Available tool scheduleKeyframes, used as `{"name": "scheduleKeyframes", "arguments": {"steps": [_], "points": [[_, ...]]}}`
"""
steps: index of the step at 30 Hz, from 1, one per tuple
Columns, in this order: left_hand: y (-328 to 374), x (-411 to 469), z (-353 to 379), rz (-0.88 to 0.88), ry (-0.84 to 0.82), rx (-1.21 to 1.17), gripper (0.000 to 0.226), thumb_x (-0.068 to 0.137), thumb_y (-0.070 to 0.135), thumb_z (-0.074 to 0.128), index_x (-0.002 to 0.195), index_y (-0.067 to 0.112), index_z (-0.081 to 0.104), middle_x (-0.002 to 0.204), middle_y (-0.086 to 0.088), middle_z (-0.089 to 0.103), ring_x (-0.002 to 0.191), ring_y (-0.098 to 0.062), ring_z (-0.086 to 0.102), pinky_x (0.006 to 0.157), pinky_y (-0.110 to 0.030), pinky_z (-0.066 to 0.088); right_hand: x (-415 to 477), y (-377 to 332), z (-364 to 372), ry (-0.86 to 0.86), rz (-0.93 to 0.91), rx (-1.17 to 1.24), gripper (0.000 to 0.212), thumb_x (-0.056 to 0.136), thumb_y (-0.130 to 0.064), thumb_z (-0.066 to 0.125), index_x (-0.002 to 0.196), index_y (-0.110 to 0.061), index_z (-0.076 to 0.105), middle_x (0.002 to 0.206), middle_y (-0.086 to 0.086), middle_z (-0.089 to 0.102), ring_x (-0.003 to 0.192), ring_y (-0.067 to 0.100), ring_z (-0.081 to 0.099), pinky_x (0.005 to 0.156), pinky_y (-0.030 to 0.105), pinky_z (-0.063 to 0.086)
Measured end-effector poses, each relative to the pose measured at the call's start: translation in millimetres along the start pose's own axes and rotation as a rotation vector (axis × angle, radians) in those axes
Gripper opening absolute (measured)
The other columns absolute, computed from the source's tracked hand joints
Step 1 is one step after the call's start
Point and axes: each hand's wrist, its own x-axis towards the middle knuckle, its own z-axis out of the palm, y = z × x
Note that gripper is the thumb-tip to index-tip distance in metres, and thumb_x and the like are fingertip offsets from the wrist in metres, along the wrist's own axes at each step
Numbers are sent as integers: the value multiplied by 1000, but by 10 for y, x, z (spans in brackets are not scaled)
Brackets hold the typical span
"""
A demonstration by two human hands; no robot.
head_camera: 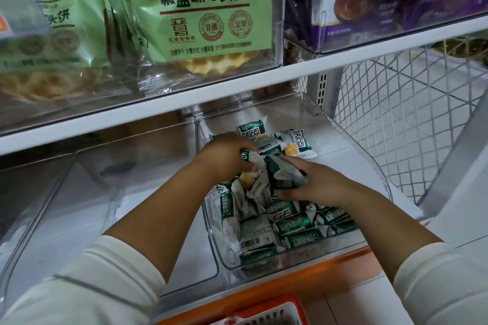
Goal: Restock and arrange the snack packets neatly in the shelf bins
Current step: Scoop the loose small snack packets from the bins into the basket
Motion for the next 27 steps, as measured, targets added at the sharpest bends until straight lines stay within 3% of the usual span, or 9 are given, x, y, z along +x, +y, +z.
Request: {"name": "scheduleKeyframes", "arguments": {"steps": [4, 8, 10, 13, 15, 20, 22, 24, 27], "points": [[15, -34, -44, -16, 94, -106, 36, 86, 33, 74, 121, 29, 67, 129, 0, 60, 112, -19, 58, 86, -22, 41, -7, -44, 7, 21, 20, -18, 89, 71, -47, 80, 145, -47, 30, 141, -10, 50, 115, 13, 52, 90, 27, 43], [27, -69, -44, 4, 176, -238, 33, 87, 36, 73, 119, 32, 67, 131, 3, 59, 107, -18, 59, 84, -24, 42, 0, -42, 39, 101, -10, 62, 77, 66, -42, 85, 133, -50, 47, 103, -18, 63, 100, 11, 61, 94, 38, 49], [14, -80, -44, -2, 255, -355, 31, 86, 37, 73, 117, 35, 67, 131, 5, 60, 106, -15, 60, 85, -25, 44, 6, -49, 32, 142, -16, 167, 74, 64, -43, 86, 130, -46, 52, 96, -10, 64, 92, 11, 63, 90, 36, 50], [46, -137, -50, -26, 358, -565, 24, 82, 41, 77, 103, 46, 68, 116, 10, 69, 102, -13, 66, 88, -36, 55, -35, -101, -3, 166, -27, 304, 62, 71, -39, 83, 126, -42, 53, 97, -2, 63, 92, 13, 63, 74, 25, 45], [88, -195, -73, -56, 419, -734, 20, 81, 37, 78, 88, 52, 67, 103, 11, 72, 92, -13, 70, 82, -44, 60, -92, -132, -25, 129, -40, 303, 61, 75, -38, 80, 128, -43, 49, 100, -9, 59, 97, 13, 61, 72, 23, 42], [164, -434, -100, -58, 463, -908, 14, 89, 25, 72, 93, 36, 64, 93, 5, 66, 82, -9, 66, 62, -22, 58, -198, -242, -44, -24, 7, 70, 90, 76, -50, 75, 148, -45, 21, 150, -8, 38, 133, 16, 43, 93, 27, 39], [189, -574, -103, -102, 490, -943, 9, 90, 27, 71, 97, 26, 66, 88, 7, 64, 73, -7, 67, 61, -24, 59, -210, -296, 34, 38, -8, -95, 84, 77, -55, 72, 147, -44, 27, 149, -6, 43, 128, 18, 48, 94, 29, 42], [202, -722, -94, -157, 527, -1022, 16, 90, 28, 70, 101, 16, 69, 87, 7, 66, 65, -2, 68, 61, -25, 59, -243, -314, 116, 160, -38, -168, 70, 78, -58, 69, 139, -48, 36, 137, -8, 55, 114, 16, 57, 83, 28, 44], [210, -991, -98, -182, 594, -1153, 7, 92, 23, 68, 93, 17, 71, 75, 12, 70, 67, -1, 68, 62, -23, 59, -386, -336, 105, 305, -59, -26, 60, 77, -57, 70, 131, -54, 44, 117, -16, 63, 91, 11, 61, 76, 28, 47]]}}
